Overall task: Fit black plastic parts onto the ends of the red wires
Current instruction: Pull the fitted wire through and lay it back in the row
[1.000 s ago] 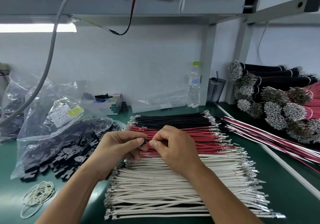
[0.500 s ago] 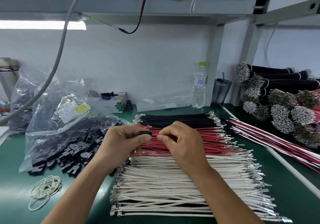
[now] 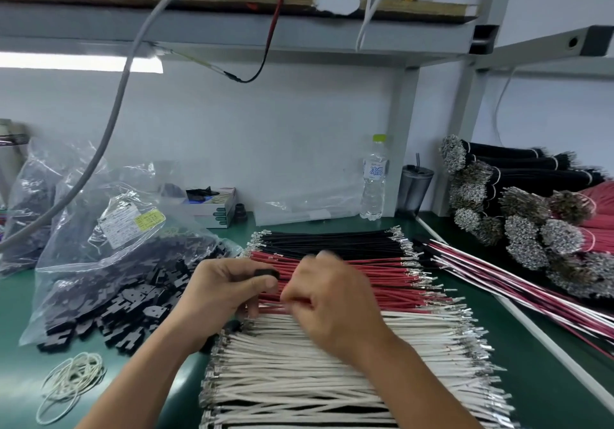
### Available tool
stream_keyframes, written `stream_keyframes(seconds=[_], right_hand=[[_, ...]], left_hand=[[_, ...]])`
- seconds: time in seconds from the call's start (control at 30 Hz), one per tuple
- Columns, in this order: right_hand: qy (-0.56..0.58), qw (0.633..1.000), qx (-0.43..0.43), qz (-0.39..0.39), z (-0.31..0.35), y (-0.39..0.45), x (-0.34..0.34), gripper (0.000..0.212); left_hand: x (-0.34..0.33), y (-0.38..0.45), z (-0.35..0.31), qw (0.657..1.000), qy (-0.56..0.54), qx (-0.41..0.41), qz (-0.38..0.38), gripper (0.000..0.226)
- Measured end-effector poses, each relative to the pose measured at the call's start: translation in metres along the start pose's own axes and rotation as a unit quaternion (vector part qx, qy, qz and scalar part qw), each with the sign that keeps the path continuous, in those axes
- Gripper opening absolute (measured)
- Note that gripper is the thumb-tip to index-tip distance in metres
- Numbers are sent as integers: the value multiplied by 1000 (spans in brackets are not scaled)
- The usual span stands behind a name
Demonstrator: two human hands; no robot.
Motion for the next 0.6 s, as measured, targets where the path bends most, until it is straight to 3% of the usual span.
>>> stream_keyframes(seconds=[0.07, 0.23, 0.37, 0.6], right_hand=[[5, 993, -28, 113, 1, -5, -24, 23], [5, 990, -35, 137, -3, -6, -32, 12], [46, 991, -44, 118, -6, -6, -23, 8], [101, 990, -94, 12, -25, -4, 0, 12]], left_hand=[[1, 1, 3, 1000, -10, 8, -5, 25], [4, 3, 4, 1000, -10, -1, -8, 22], [6, 3, 3, 1000, -28, -2, -9, 18], [13, 3, 0, 999, -46, 3, -25, 30]])
Point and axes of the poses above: each hand's wrist, its own y-axis towards the middle knuckle, its own x-axis out of the back of the hand, z = x × y, the point moved 6 cm from there along y, towards the middle knuckle, and after that the axes turned 4 degrees about -y, right-handed, at the moved point
